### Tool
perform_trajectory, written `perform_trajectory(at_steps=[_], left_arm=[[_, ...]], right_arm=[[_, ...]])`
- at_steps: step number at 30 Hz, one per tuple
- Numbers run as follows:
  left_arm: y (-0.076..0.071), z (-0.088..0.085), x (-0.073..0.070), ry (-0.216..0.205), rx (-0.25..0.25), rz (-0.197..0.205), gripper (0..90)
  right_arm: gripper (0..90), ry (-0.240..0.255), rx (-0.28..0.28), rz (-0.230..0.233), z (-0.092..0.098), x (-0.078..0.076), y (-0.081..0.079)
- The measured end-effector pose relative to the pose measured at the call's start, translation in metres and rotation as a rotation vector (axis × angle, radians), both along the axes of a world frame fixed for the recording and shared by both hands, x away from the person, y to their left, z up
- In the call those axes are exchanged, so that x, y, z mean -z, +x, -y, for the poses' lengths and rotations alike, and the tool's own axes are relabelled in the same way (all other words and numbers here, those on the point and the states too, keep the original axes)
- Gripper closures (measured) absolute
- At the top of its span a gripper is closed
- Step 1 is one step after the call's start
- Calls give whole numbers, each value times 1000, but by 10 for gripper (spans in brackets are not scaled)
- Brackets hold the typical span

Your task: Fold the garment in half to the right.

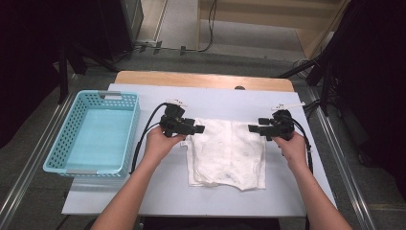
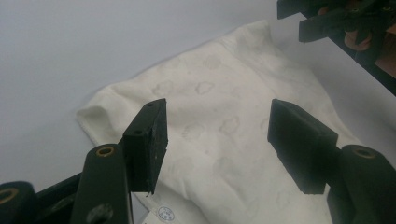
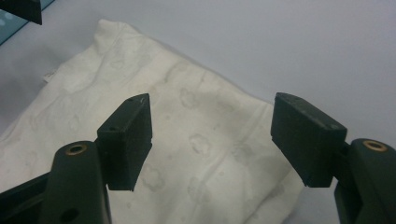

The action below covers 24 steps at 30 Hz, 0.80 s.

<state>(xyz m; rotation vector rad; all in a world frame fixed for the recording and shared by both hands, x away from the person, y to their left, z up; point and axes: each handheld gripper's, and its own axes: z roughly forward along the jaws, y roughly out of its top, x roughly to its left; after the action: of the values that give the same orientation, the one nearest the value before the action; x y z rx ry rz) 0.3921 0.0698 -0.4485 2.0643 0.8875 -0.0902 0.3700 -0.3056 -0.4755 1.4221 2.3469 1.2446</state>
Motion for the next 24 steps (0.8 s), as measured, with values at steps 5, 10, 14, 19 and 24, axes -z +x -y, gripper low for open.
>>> perform_trajectory(at_steps=[5,10,14,19,24], left_arm=[[-4,-2,-2,-23,8,-4,385],[-9,-1,-2,-18,16,5,382],[-12,-1,-3,-19,19,5,366],[-15,-5,-4,-47,37,-8,278],[-20,-5,-3,-17,48,-3,275]], right_arm=[[278,4,-1,0,-1,0,0],[279,4,-6,5,-3,-2,0],[278,11,-22,3,-8,-2,1],[278,3,-41,-3,-15,-3,3],[278,12,-57,5,-20,-3,6]])
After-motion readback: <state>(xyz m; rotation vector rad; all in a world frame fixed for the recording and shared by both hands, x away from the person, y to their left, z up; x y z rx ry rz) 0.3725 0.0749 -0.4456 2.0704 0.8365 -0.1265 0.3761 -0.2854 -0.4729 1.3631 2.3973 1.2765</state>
